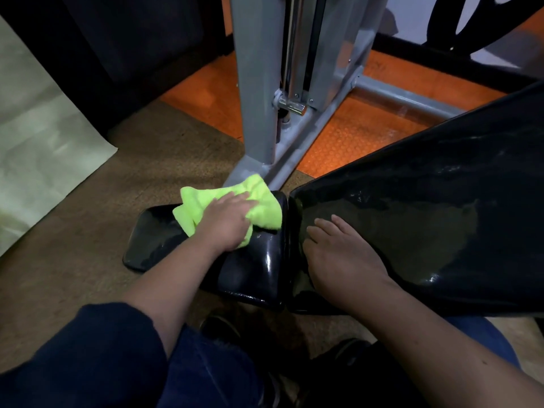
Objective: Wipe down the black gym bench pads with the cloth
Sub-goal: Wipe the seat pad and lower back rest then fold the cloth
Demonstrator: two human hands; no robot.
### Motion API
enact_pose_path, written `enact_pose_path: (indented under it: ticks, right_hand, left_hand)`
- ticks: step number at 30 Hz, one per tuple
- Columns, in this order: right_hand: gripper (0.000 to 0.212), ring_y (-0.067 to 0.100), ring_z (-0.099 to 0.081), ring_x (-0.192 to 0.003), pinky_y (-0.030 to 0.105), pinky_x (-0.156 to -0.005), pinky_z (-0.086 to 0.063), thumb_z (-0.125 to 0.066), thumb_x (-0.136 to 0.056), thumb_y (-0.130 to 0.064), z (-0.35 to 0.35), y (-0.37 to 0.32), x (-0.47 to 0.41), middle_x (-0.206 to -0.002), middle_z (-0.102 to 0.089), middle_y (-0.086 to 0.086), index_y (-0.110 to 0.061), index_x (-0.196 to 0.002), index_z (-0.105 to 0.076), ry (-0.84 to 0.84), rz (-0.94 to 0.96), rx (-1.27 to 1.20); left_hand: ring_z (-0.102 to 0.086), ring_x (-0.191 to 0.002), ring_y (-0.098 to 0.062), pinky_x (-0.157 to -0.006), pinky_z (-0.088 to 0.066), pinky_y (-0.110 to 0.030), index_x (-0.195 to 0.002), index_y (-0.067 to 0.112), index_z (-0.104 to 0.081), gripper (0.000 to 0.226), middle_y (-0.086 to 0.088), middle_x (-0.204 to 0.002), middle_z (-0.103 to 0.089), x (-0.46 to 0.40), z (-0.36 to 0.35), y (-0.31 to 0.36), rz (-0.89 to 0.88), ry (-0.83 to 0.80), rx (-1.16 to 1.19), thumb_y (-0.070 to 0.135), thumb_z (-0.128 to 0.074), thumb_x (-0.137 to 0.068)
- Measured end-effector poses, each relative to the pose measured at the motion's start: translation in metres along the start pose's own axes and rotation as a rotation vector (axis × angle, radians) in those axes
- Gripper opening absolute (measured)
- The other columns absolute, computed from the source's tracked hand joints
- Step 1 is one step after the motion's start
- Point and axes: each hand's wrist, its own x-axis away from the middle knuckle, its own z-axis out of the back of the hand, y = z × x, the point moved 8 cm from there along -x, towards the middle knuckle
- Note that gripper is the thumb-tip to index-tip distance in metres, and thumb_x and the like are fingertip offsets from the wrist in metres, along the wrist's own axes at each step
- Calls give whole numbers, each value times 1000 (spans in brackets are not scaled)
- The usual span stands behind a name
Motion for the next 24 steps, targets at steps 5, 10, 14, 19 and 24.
enact_pose_path:
  ticks: [5,10,14,19,24]
  right_hand:
    - [36,33,-36,-140,48,-122,-9,-44,-95,-27,1,-1,0,-138,-53,13,-13,-122,-62,6,6,3]
    - [38,31,-33,-142,46,-122,-6,-45,-95,-28,2,-1,0,-142,-50,11,-14,-128,-59,2,11,2]
    - [37,32,-36,-141,47,-122,-9,-46,-95,-27,1,-1,0,-140,-52,12,-13,-126,-61,11,12,-5]
    - [36,32,-38,-140,47,-122,-9,-46,-94,-26,1,0,0,-139,-54,12,-13,-123,-63,23,9,-4]
    - [38,32,-38,-140,48,-122,-11,-46,-95,-27,-1,0,0,-139,-54,13,-12,-125,-62,11,17,0]
  left_hand:
    - [-19,-147,-22,-118,-17,-47,-145,36,-38,56,8,-159,-26,1,-3,8,-27,6,3,19,-45,-91]
    - [-22,-146,-24,-117,-20,-46,-146,31,-38,56,4,-158,-28,-1,7,-7,50,41,-2,16,-43,-92]
    - [-18,-147,-20,-119,-15,-40,-144,30,-42,58,6,-158,-27,9,0,-4,-38,7,77,8,-46,-91]
    - [-20,-147,-23,-119,-15,-45,-144,30,-41,60,4,-158,-28,9,5,-5,16,79,64,8,-45,-89]
    - [-17,-147,-21,-120,-12,-41,-145,31,-40,60,6,-159,-25,12,3,-14,16,47,75,8,-46,-90]
